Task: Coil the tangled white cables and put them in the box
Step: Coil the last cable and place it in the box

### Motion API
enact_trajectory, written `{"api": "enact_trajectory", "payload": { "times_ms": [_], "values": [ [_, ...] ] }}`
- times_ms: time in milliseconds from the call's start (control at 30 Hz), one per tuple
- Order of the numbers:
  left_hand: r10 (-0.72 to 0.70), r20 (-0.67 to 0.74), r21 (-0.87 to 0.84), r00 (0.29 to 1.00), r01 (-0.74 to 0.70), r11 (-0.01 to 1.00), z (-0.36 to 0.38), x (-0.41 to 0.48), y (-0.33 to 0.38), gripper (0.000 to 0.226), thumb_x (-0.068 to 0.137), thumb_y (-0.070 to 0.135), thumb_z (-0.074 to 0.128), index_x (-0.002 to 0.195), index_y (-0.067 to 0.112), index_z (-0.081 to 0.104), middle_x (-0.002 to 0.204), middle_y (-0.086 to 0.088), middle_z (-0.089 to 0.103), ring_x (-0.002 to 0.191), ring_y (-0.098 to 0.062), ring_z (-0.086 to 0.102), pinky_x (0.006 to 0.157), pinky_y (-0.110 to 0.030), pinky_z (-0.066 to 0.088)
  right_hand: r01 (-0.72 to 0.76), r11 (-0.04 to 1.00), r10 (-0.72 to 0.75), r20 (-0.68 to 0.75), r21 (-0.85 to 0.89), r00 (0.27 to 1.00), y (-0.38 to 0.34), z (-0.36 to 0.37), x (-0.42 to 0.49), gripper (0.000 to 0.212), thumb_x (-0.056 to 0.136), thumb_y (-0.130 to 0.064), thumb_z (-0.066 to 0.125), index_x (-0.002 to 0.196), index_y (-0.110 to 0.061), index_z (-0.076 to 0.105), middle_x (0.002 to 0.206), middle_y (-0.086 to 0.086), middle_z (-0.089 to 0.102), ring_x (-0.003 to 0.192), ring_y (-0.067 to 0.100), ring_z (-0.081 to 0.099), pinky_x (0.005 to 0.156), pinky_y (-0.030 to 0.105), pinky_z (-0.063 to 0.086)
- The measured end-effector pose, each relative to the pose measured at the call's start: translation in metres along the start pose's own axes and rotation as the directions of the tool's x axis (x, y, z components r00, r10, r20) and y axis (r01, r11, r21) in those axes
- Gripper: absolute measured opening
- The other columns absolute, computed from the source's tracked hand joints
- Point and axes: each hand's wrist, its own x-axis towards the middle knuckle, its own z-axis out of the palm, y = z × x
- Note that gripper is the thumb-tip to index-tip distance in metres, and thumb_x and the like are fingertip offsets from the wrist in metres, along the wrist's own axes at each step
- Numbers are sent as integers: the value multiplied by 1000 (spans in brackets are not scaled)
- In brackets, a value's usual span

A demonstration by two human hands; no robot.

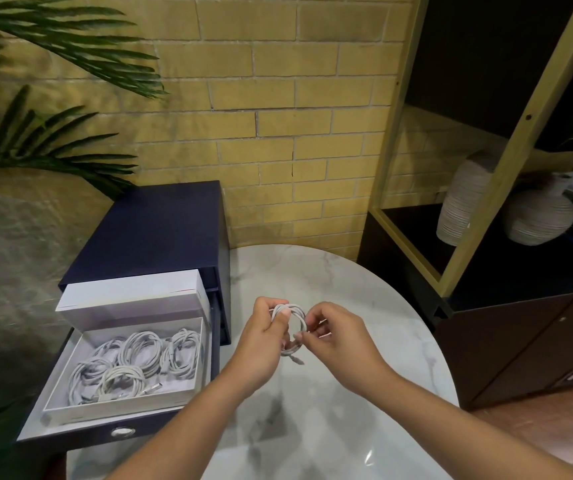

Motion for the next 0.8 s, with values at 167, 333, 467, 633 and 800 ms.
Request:
{"api": "enact_trajectory", "payload": {
  "times_ms": [167, 333, 467, 633, 800],
  "values": [
    [96, -24, 140, 995, -91, 986, 1, -1, -1, 14, 103, 23, 37, 111, 17, 46, 94, 1, 61, 73, -5, 59, 60, -12, 46, -125, 987, 119, 69, 97, 990, -1, 4, 2, 16, 84, -16, 70, 73, -18, 59, 92, 0, 59, 81, 15, 65, 65, 15, 43],
    [170, -55, 372, 984, -138, 918, -1, -1, -8, 14, 103, 29, 35, 110, 22, 43, 87, 7, 60, 72, -3, 58, 57, -11, 39, -245, 939, 206, 176, 240, 962, -8, 8, -2, 13, 88, -16, 65, 81, -9, 57, 84, 9, 62, 75, 17, 57, 72, 28, 46],
    [189, -53, 357, 981, -158, 921, -3, -1, -9, 11, 102, 26, 38, 109, 21, 45, 89, 7, 61, 74, -3, 58, 58, -10, 41, -430, 736, 266, 361, 522, 894, -14, 6, 0, 12, 95, -9, 55, 84, -9, 50, 81, 8, 63, 76, 17, 62, 83, 32, 50],
    [189, -25, 280, 982, -174, 944, -6, 1, -8, 11, 102, 27, 40, 106, 20, 48, 71, 5, 53, 57, -2, 49, 53, -17, 42, -535, 528, 304, 441, 659, 844, -17, 2, 2, 16, 99, -8, 42, 84, -10, 45, 59, 3, 50, 50, 14, 48, 66, 28, 50],
    [192, -27, 297, 981, -176, 939, -2, -2, -1, 16, 103, 29, 37, 108, 19, 48, 69, 4, 51, 57, -5, 47, 50, -13, 41, -453, 763, 294, 376, 461, 879, -15, 1, 3, 16, 100, -15, 43, 88, -11, 52, 71, 1, 60, 46, 8, 40, 60, 22, 43]
  ]
}}
